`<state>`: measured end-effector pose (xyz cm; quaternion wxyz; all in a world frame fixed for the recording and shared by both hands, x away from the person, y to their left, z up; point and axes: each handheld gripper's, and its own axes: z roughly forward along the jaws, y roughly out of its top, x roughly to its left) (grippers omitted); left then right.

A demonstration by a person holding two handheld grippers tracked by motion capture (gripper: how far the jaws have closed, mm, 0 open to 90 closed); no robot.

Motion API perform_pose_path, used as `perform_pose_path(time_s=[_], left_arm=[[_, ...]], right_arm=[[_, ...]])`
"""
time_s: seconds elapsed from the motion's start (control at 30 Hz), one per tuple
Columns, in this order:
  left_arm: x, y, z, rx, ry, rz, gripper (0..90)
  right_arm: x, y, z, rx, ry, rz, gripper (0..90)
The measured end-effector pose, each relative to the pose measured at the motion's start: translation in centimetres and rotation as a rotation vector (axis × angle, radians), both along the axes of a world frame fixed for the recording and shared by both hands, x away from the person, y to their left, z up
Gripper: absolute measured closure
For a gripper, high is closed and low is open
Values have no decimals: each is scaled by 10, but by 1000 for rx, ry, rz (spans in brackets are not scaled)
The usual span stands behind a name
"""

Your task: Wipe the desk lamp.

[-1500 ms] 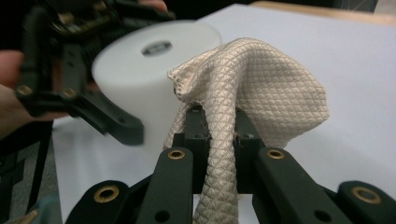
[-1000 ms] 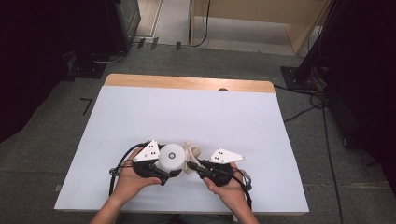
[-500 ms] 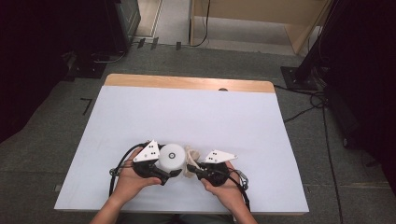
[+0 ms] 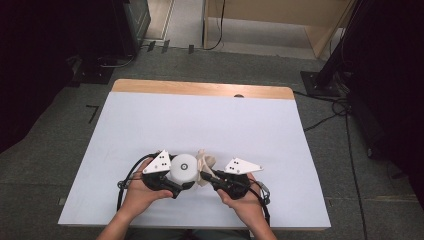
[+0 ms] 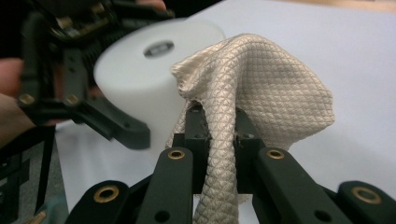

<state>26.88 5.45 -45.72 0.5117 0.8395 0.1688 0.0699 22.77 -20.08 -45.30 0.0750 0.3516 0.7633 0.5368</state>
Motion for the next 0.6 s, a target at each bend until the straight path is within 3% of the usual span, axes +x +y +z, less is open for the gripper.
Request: perform_pose_path(time_s=[0.13, 0.3, 0.5, 0.57, 0.6], left_arm=[[0, 0, 0, -3, 1, 2, 80], [0, 0, 0, -3, 1, 4, 79], [-3, -1, -1, -8, -2, 29, 75], [-7, -1, -1, -9, -9, 66, 74], [-12, -1, 0, -32, -28, 129, 57]], right_arm=[[4, 3, -14, -30, 29, -5, 812], [9, 5, -35, -68, 107, -10, 812], [9, 5, -34, -84, 93, -12, 811], [9, 5, -34, -84, 91, -15, 811], [10, 4, -34, -84, 85, -20, 810]])
